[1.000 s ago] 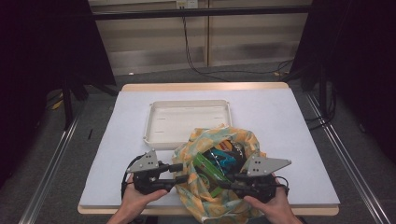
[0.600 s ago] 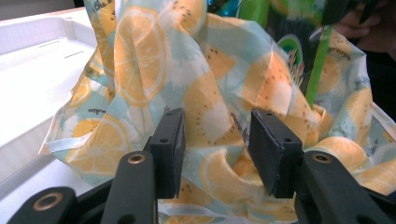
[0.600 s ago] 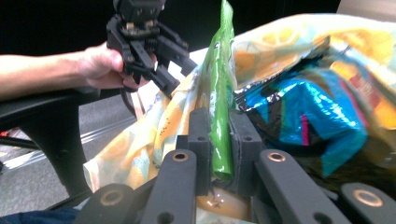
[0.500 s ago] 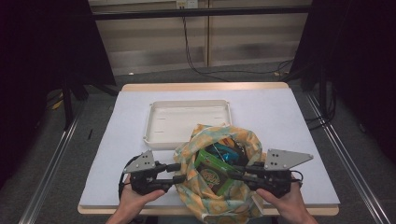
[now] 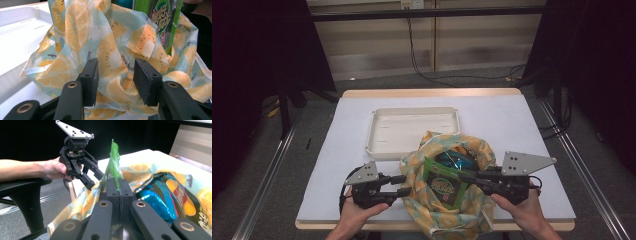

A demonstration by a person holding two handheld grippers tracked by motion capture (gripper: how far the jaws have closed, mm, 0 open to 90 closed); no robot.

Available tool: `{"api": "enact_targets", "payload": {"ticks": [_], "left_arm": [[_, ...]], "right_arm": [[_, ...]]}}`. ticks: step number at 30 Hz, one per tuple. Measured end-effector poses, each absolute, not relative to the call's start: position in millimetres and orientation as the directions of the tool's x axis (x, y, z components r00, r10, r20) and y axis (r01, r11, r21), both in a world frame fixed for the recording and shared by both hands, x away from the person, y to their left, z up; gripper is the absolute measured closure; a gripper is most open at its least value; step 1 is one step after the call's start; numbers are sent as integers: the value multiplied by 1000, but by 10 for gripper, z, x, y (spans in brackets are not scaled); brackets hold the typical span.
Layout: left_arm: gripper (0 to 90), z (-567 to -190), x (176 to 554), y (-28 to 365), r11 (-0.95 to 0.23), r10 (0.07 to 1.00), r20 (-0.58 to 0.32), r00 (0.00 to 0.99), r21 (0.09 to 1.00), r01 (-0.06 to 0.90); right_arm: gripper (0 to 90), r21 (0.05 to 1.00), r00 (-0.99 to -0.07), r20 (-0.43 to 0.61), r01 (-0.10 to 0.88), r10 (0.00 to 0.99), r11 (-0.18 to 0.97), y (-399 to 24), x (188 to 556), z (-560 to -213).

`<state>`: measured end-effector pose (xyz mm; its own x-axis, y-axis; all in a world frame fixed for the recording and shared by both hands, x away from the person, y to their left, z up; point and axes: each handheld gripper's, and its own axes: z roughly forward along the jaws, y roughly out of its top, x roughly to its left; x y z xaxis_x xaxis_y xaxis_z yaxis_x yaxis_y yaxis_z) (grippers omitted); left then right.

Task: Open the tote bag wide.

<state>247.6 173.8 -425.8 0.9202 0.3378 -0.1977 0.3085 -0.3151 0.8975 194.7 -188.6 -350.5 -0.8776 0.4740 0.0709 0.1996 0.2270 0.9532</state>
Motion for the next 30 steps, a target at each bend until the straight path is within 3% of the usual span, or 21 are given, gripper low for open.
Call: {"api": "enact_targets", "payload": {"ticks": [11,30], "left_arm": [[550,-4253,2466,1736,-319,332,-197,923,897,307],[541,-4294,2483,1770,-328,348,-205,915,888,323]], "right_arm": [[900,972,-883,27,133,469,195,-1927,1906,-3252],[900,987,-886,29,100,464,128,-2031,2247,-2920]]}}
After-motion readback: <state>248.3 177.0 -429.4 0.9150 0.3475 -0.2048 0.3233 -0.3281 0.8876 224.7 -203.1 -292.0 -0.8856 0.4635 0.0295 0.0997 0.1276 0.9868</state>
